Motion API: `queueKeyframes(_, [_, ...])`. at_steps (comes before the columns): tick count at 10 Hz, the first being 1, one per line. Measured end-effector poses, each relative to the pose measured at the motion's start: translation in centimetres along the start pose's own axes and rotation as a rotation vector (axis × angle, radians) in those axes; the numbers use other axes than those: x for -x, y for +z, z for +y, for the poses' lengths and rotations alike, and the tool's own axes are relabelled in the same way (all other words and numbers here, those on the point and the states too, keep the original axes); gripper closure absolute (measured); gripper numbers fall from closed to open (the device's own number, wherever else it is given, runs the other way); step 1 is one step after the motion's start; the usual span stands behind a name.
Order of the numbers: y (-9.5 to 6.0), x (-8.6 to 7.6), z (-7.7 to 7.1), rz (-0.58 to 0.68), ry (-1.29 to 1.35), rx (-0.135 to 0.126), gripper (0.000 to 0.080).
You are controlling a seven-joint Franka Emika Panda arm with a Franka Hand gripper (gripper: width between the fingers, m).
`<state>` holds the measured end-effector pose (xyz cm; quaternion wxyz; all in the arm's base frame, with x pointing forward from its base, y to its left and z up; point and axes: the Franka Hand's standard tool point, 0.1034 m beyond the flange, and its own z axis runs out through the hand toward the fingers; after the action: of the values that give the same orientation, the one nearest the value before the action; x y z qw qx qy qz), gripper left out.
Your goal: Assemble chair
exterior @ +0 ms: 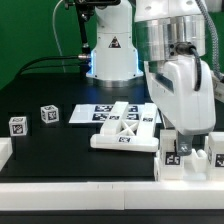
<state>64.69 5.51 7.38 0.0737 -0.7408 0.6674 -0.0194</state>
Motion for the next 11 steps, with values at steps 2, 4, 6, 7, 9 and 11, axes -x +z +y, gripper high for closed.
queueKeyframes(2, [-0.26, 0.50, -0.14, 0.001, -0.243, 0.026, 0.0160])
queueKeyframes(4, [-0.35, 0.50, -0.28, 0.007, -0.474, 0.032, 0.0152])
queueKeyframes(6, [-0.35, 0.42, -0.27, 0.008, -0.635, 0.035, 0.0150])
queueKeyframes(7, [-0.33, 0.37, -0.20, 0.025, -0.785, 0.052, 0.0150])
queueKeyframes(9, [-0.43, -0.07, -0.22, 0.035, -0.960, 0.065, 0.0151])
queueKeyframes(11, [-0.25, 0.07, -0.17, 0.034, -1.068, 0.067, 0.0150])
